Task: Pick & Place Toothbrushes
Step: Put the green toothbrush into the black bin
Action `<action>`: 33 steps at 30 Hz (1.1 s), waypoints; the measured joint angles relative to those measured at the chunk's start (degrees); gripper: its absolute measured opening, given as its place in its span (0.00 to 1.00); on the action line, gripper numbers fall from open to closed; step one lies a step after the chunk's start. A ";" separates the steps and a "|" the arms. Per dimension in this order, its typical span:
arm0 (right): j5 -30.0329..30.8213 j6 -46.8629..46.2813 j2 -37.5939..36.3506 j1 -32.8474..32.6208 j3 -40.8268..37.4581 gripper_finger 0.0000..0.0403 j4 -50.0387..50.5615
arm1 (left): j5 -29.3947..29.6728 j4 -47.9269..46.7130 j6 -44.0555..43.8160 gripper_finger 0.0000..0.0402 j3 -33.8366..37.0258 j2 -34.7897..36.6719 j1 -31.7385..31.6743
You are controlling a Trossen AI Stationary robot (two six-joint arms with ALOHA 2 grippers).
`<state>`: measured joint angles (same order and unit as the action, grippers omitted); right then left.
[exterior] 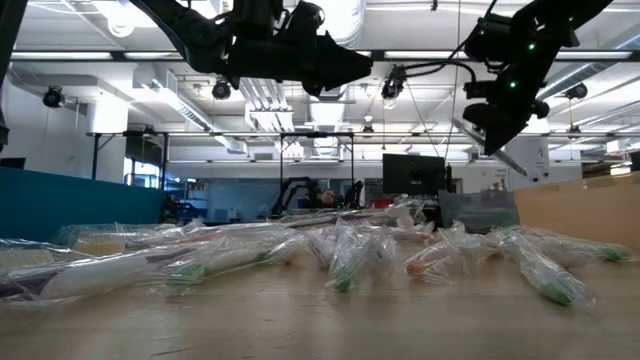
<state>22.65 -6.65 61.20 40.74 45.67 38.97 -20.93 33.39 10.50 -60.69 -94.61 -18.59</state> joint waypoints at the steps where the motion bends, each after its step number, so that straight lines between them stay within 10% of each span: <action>1: -0.42 0.03 0.61 0.30 0.00 0.07 0.06 | -0.02 0.00 0.00 0.54 0.00 0.00 0.02; 33: -8.34 -0.66 13.35 9.34 0.00 0.07 4.12 | -0.05 -0.25 0.00 0.54 0.00 0.00 -0.02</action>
<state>14.31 -7.31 74.55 50.09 45.67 43.09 -20.98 33.13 10.50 -60.69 -94.61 -18.61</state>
